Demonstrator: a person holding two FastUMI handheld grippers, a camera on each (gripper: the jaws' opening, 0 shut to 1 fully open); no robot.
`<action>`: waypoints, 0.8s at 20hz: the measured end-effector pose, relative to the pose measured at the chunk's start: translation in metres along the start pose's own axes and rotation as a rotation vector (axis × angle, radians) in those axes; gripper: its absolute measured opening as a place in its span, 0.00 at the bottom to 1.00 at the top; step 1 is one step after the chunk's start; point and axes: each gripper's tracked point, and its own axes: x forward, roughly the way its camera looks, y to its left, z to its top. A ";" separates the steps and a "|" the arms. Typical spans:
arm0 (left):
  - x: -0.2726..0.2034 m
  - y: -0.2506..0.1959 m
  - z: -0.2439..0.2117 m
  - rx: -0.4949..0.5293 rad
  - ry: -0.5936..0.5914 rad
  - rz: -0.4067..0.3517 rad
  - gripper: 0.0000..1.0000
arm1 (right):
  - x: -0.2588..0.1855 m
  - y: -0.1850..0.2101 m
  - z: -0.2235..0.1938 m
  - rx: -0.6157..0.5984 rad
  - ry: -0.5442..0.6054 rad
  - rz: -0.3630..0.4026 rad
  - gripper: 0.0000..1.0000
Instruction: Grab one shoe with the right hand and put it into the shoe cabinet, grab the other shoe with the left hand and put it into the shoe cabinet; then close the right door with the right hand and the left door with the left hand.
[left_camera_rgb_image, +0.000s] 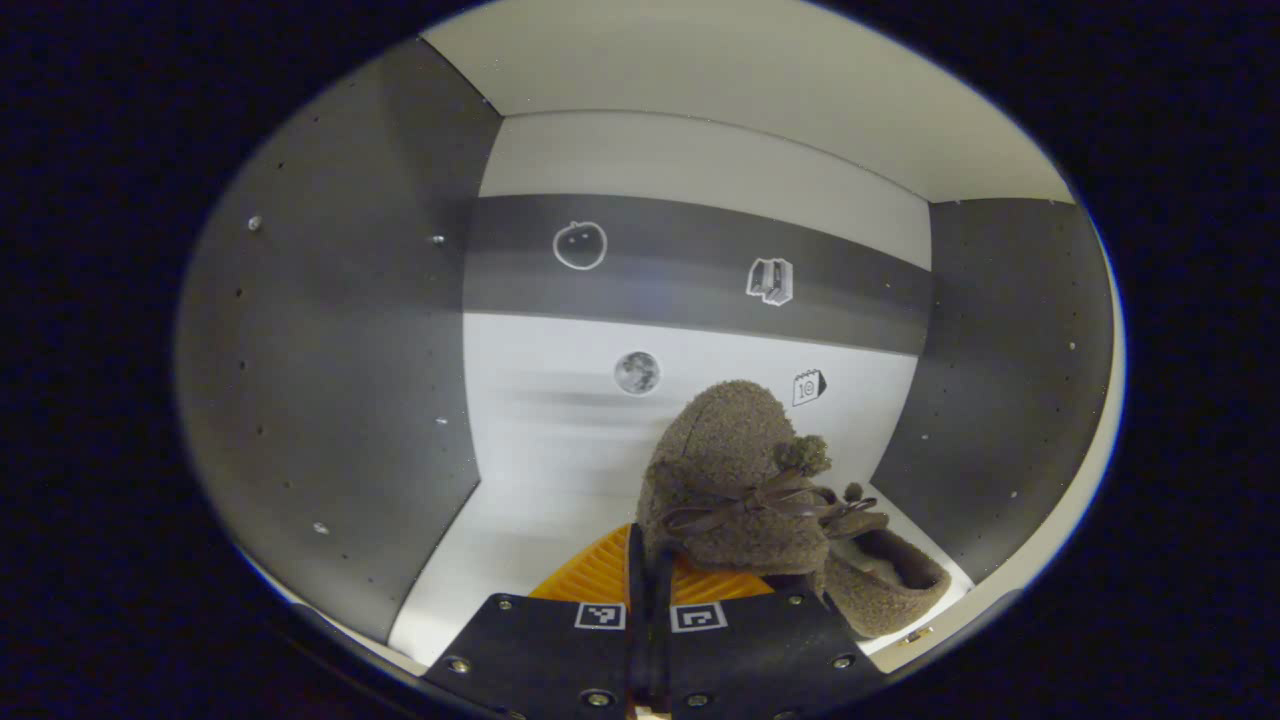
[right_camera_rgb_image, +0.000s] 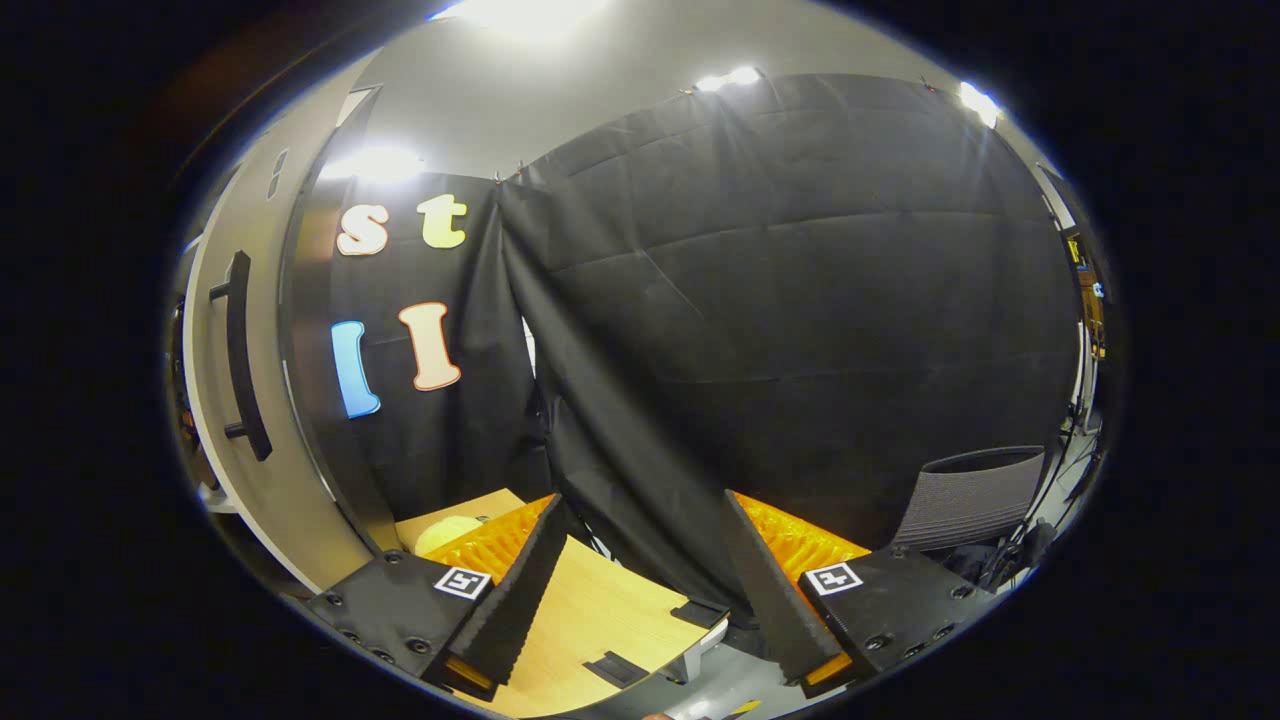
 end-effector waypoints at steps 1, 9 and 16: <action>0.003 -0.003 -0.002 -0.010 0.001 0.001 0.01 | -0.003 -0.002 0.000 0.014 0.003 -0.009 0.92; 0.016 0.001 -0.025 0.069 0.027 0.031 0.01 | -0.005 -0.021 -0.015 0.093 0.030 -0.049 0.98; 0.001 -0.012 -0.039 0.162 0.043 -0.026 0.52 | 0.004 -0.012 -0.021 0.079 0.041 -0.009 0.98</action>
